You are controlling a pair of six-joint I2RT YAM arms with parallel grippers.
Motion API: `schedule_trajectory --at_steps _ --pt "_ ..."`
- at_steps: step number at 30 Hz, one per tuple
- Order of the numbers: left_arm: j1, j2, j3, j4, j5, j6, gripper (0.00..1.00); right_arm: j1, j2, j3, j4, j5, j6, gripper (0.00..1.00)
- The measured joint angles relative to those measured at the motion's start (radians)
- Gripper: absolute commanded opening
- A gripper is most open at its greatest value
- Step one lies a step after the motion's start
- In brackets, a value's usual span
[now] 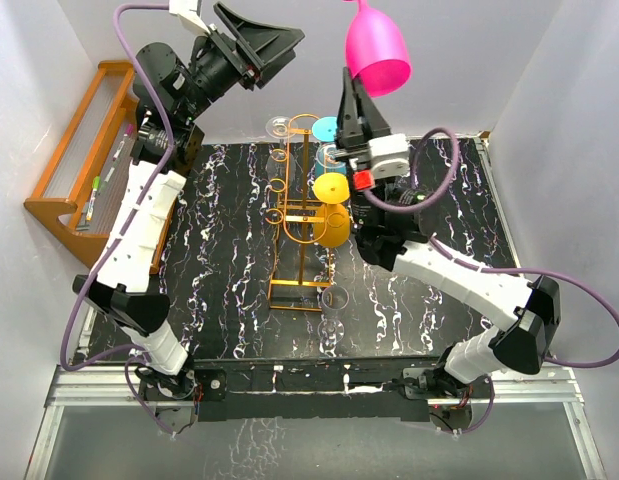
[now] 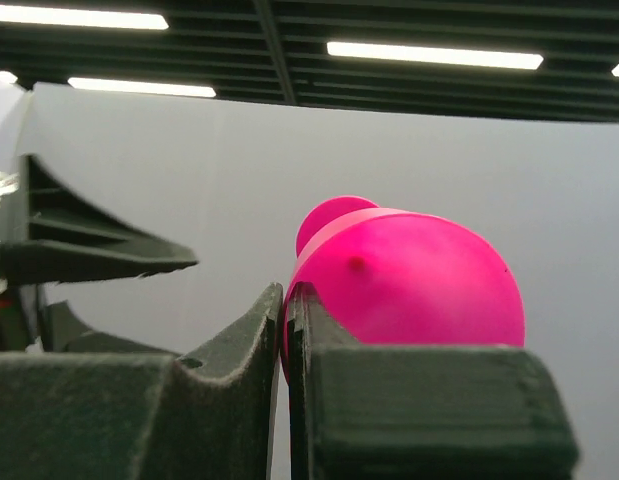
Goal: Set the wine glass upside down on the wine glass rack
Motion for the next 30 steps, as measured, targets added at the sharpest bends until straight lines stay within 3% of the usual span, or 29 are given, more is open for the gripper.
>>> schedule_trajectory --at_steps 10,21,30 --pt "-0.037 0.010 0.048 0.070 0.024 -0.078 0.97 0.013 0.001 0.003 -0.272 -0.227 -0.267 0.07" --pt "-0.039 0.009 0.064 0.094 0.029 -0.103 0.96 0.013 -0.010 0.002 -0.472 -0.312 -0.498 0.07" --pt "-0.039 0.011 0.064 0.101 0.030 -0.105 0.73 0.013 -0.052 -0.021 -0.562 -0.343 -0.583 0.07"
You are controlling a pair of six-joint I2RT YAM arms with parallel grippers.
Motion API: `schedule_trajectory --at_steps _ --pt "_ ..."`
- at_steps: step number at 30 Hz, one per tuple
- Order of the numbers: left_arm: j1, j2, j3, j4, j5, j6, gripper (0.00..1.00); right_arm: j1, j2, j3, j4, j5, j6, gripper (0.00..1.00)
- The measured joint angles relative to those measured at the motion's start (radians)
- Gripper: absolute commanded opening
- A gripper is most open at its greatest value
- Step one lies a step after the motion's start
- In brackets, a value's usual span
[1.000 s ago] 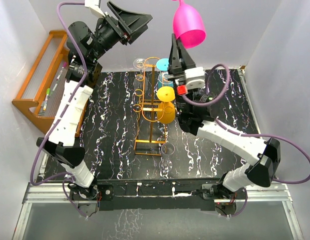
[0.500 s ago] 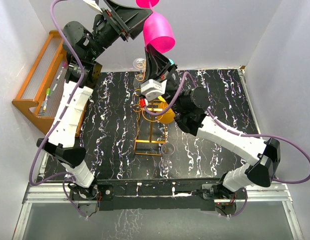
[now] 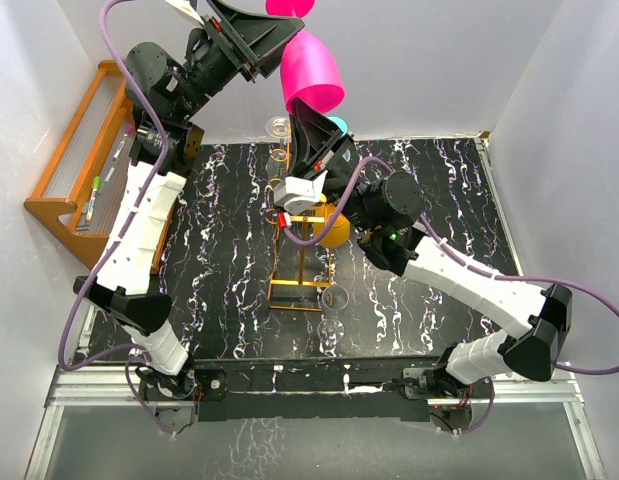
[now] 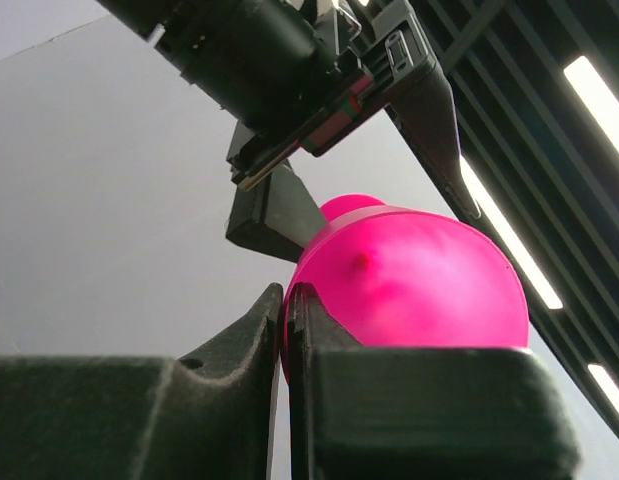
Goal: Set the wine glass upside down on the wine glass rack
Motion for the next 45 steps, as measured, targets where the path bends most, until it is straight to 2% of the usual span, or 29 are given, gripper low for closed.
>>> schedule_trajectory --at_steps 4,9,15,17,19,21,28,32,38,41,43,45 --pt "0.000 0.006 0.000 0.007 0.004 0.004 0.59 -0.009 -0.025 -0.024 -0.042 -0.019 -0.050 0.07" --pt "0.000 0.014 0.000 0.006 0.013 0.009 0.51 -0.045 -0.061 -0.055 -0.103 -0.063 -0.114 0.07" --pt "0.000 0.014 0.000 0.018 0.026 0.019 0.47 -0.092 -0.092 -0.068 -0.159 -0.134 -0.165 0.07" --pt "0.000 0.014 0.000 0.024 0.034 0.021 0.36 -0.105 -0.096 -0.069 -0.175 -0.154 -0.183 0.07" --pt "0.001 0.014 0.000 0.027 0.040 0.023 0.18 -0.110 -0.097 -0.069 -0.185 -0.165 -0.204 0.07" --pt "0.003 0.014 -0.003 0.031 0.039 0.024 0.12 -0.111 -0.097 -0.069 -0.189 -0.171 -0.222 0.07" --pt "0.009 0.014 -0.003 0.039 0.039 0.026 0.09 -0.116 -0.097 -0.071 -0.198 -0.178 -0.247 0.07" --pt "0.009 0.014 -0.003 0.040 0.046 0.031 0.00 -0.116 -0.097 -0.071 -0.208 -0.187 -0.249 0.07" --pt "0.011 0.014 -0.003 0.041 0.061 0.050 0.00 -0.121 -0.097 -0.071 -0.229 -0.206 -0.261 0.08" --pt "0.013 0.014 -0.003 0.048 0.080 0.071 0.00 -0.122 -0.097 -0.071 -0.242 -0.209 -0.266 0.29" --pt "0.011 0.014 -0.002 0.069 0.105 0.092 0.00 -0.122 -0.097 -0.071 -0.272 -0.210 -0.250 0.31" --pt "0.005 0.014 0.014 0.083 0.125 0.122 0.00 -0.122 -0.091 -0.079 -0.320 -0.212 -0.244 0.38"
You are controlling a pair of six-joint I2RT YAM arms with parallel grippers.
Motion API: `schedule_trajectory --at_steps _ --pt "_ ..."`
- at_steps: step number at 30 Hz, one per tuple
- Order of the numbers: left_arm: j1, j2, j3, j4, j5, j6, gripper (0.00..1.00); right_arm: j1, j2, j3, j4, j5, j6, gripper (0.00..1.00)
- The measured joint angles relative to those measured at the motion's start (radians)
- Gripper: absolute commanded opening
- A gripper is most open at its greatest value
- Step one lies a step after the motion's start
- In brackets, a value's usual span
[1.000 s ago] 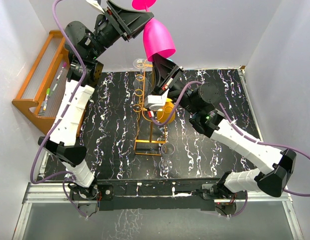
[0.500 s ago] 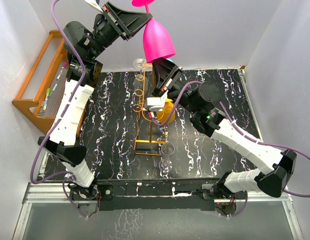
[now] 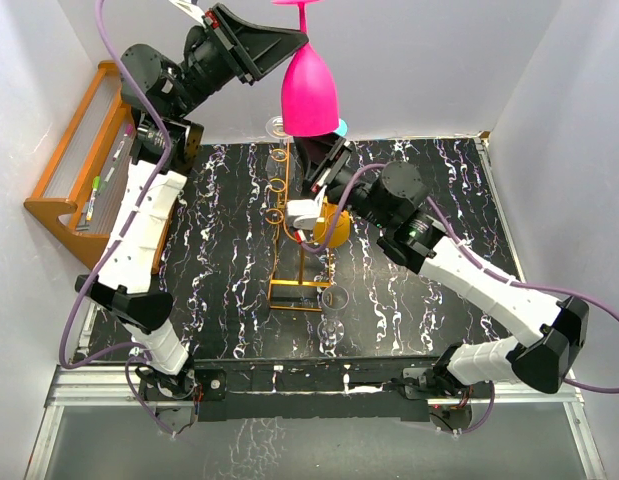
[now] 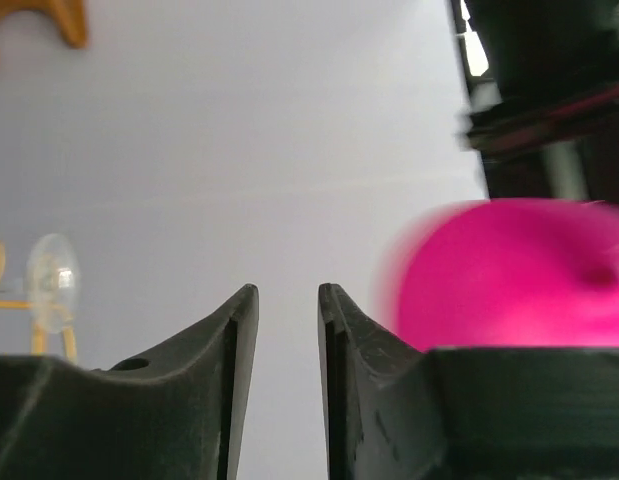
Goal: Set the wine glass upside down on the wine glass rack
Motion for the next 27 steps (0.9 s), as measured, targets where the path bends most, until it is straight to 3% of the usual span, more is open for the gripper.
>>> schedule_trajectory --at_steps 6,13,17,23,27 --pt "-0.005 -0.004 0.062 0.050 0.018 0.043 0.00 0.000 0.011 -0.026 -0.103 -0.001 0.021 0.44" --pt "-0.005 -0.006 0.090 0.047 0.017 0.117 0.00 0.000 0.008 -0.027 -0.112 -0.001 0.031 0.60" --pt "-0.005 -0.007 0.122 -0.013 0.008 0.248 0.00 0.000 -0.023 -0.056 -0.104 -0.001 0.051 0.67" --pt "0.006 -0.045 0.125 -0.150 -0.024 0.518 0.00 -0.027 -0.088 -0.096 -0.075 -0.002 0.115 0.68" --pt "0.063 -0.115 0.040 -0.198 -0.018 0.658 0.00 -0.076 -0.135 -0.137 0.001 -0.009 0.242 0.70"
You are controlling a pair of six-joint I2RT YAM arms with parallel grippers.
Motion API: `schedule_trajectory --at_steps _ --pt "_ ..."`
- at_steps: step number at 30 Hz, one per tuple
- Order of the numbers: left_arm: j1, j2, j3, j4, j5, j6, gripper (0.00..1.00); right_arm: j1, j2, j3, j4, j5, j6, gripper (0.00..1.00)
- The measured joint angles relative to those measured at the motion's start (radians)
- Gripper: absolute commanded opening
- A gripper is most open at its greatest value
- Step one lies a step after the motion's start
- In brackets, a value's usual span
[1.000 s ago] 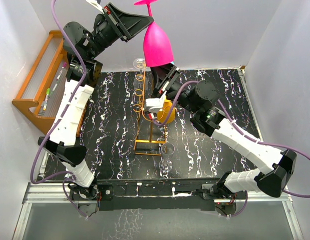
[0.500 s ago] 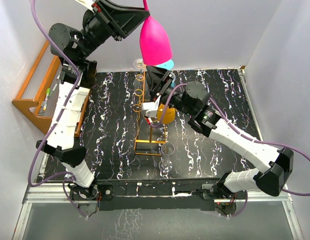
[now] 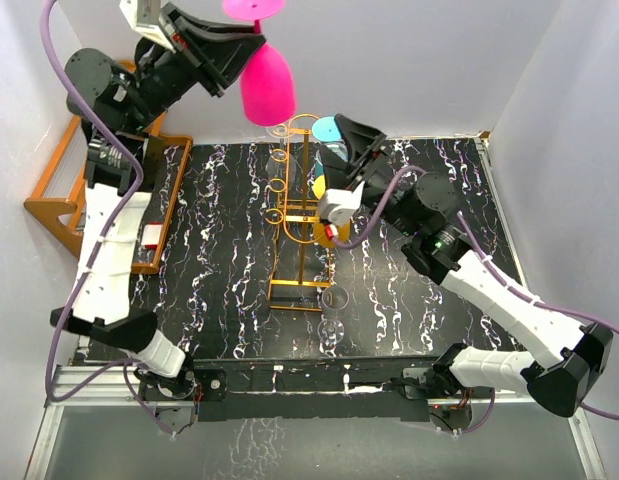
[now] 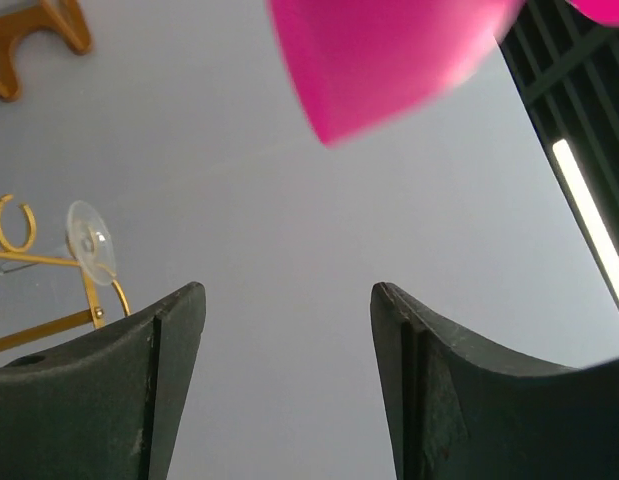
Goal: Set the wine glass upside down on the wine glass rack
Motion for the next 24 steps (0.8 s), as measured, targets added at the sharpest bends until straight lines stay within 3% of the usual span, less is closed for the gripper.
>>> schedule_trajectory --at_steps 10,18,24 --pt "0.225 -0.259 -0.479 0.033 0.079 0.223 0.00 -0.072 -0.029 -0.004 0.107 0.190 0.433 0.74" --pt "0.254 -0.418 -0.830 0.091 0.147 0.286 0.00 -0.082 -0.100 -0.018 0.084 0.457 0.654 0.72" --pt "0.254 -0.422 -0.956 0.179 0.201 0.341 0.00 -0.091 -0.214 -0.088 0.031 0.574 0.777 0.71"
